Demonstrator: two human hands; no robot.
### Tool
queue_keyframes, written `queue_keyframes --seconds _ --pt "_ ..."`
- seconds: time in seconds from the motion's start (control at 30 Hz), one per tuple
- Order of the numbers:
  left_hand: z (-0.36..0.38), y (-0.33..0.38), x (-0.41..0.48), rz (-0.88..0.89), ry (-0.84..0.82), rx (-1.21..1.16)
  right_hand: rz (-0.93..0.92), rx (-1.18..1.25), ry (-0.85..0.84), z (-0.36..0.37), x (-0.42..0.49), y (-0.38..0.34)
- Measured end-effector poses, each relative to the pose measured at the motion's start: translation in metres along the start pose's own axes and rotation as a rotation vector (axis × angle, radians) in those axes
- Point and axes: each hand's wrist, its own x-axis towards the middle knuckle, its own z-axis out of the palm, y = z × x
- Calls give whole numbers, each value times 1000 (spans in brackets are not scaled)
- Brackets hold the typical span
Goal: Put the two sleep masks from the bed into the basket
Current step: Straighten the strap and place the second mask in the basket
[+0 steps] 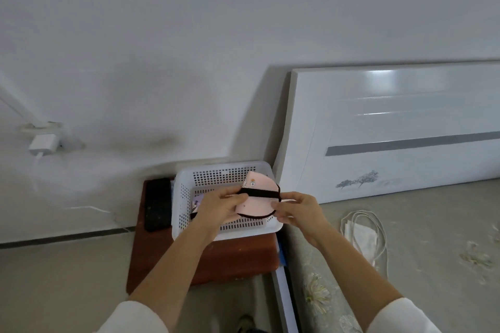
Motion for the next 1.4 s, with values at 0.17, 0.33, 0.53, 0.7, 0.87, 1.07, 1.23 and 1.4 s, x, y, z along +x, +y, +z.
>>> queue_keyframes --seconds 0.17,0.33,0.53,0.7,0.87,1.07,1.23,1.4 --pt "-3 -33 31 -169 63 -131 203 198 -54 8 43 15" --pt "-20 -62 46 -22 325 542 275 -84 62 28 79 36" --pt "-78 -86 49 84 486 955 251 -244 158 50 117 54" --pt "-112 -97 59 7 263 1047 261 -266 182 70 141 63" --pt "-126 -108 66 88 149 1112 282 -336 237 91 157 70" --pt "-130 -117 69 135 167 1163 284 -563 210 102 152 78" --pt "-134 -118 69 138 157 1205 253 -629 193 107 139 67" --pt "-132 -110 68 121 148 1213 149 -606 122 109 113 29"
